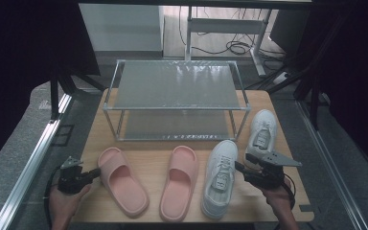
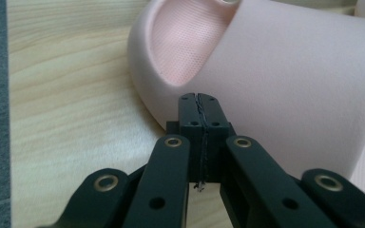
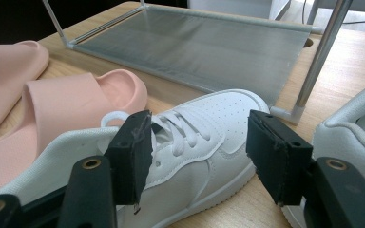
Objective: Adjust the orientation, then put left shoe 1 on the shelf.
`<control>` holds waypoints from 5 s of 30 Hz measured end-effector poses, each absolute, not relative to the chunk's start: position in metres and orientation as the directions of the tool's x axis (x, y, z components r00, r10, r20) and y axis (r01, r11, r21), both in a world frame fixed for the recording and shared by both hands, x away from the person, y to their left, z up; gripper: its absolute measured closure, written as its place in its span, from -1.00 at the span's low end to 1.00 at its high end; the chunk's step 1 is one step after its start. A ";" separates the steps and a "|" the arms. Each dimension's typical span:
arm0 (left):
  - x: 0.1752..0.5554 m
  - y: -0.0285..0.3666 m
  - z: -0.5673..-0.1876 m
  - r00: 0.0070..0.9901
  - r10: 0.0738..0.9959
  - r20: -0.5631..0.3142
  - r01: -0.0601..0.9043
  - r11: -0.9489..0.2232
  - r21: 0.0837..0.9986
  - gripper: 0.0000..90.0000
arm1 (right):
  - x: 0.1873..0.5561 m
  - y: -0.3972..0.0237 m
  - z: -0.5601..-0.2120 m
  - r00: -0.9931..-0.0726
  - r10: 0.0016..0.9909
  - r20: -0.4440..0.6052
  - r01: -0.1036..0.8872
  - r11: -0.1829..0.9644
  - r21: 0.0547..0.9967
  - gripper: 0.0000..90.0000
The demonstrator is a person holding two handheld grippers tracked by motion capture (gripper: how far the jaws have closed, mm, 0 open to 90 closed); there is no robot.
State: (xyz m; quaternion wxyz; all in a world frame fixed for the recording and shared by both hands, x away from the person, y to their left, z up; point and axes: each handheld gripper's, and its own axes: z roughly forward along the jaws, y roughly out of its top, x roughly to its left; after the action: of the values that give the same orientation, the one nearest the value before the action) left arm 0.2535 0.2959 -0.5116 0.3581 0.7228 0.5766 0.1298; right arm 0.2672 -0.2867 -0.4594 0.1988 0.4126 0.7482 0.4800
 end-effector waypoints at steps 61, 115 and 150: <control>0.209 0.253 -0.496 0.461 0.851 -0.253 0.678 -0.153 0.719 0.99 | 0.267 -0.285 -0.463 -0.580 0.809 0.092 0.433 0.210 0.877 -0.07; 0.238 0.285 -0.504 0.397 0.887 -0.234 0.720 -0.142 0.680 0.95 | 0.269 -0.287 -0.466 -0.573 0.814 0.095 0.443 0.210 0.871 -0.07; 0.195 0.243 -0.480 0.515 0.815 -0.265 0.620 -0.141 0.771 0.13 | 0.273 -0.285 -0.460 -0.583 0.808 0.091 0.421 0.204 0.884 -0.07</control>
State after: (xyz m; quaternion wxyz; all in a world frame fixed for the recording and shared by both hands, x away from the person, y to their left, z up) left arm 0.1954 0.2431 -0.4800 0.4458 0.7474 0.4803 0.1093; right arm 0.2725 -0.2855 -0.4602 0.2015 0.4100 0.7492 0.4797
